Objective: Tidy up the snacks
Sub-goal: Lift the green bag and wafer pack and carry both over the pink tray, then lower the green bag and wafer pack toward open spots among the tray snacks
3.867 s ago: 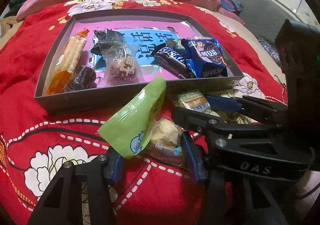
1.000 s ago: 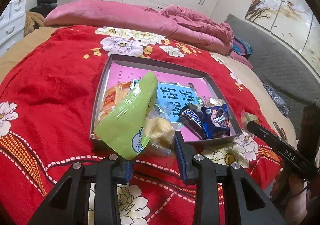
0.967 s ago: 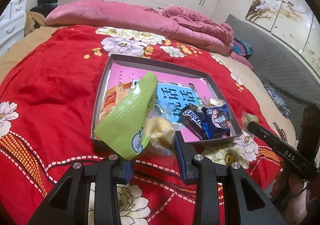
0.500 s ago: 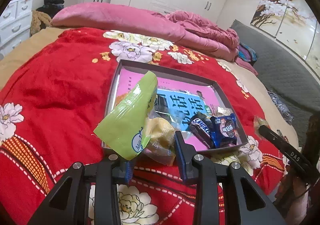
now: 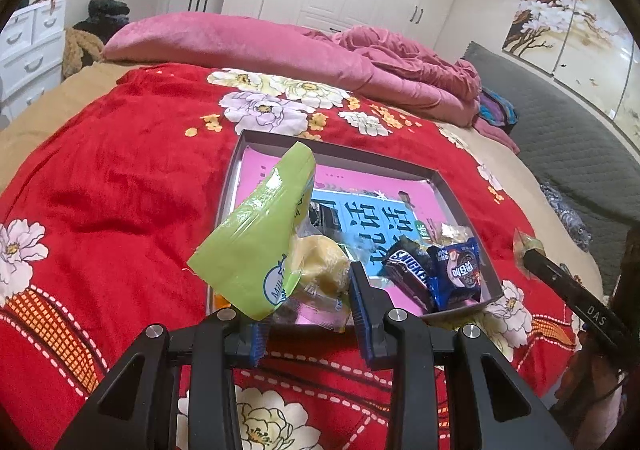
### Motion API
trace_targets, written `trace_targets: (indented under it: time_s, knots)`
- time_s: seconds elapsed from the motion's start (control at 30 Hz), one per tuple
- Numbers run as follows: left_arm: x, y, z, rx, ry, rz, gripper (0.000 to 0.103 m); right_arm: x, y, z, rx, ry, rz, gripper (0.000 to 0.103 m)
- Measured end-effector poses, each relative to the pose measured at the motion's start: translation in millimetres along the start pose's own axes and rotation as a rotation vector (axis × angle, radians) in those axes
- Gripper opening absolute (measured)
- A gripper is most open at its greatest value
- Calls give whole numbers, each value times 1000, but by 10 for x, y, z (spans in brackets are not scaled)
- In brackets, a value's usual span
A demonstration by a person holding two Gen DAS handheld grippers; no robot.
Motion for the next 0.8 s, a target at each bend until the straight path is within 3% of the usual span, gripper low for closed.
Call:
trace_targets:
  time_s: [0.8]
  knots:
    - [-30, -260, -21, 32, -34, 10, 36, -220, -236, -45, 47, -13, -74, 41]
Point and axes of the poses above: each gripper's, at about its wrist camera, not at the fingertips, and y roughly against the way its jaws point, x to its left, z to its top, the point moved 8 cm from there along -y, roughly the way its jaws point, and after that the axes turned 9 degrees about -x, right-handed, at the moved point
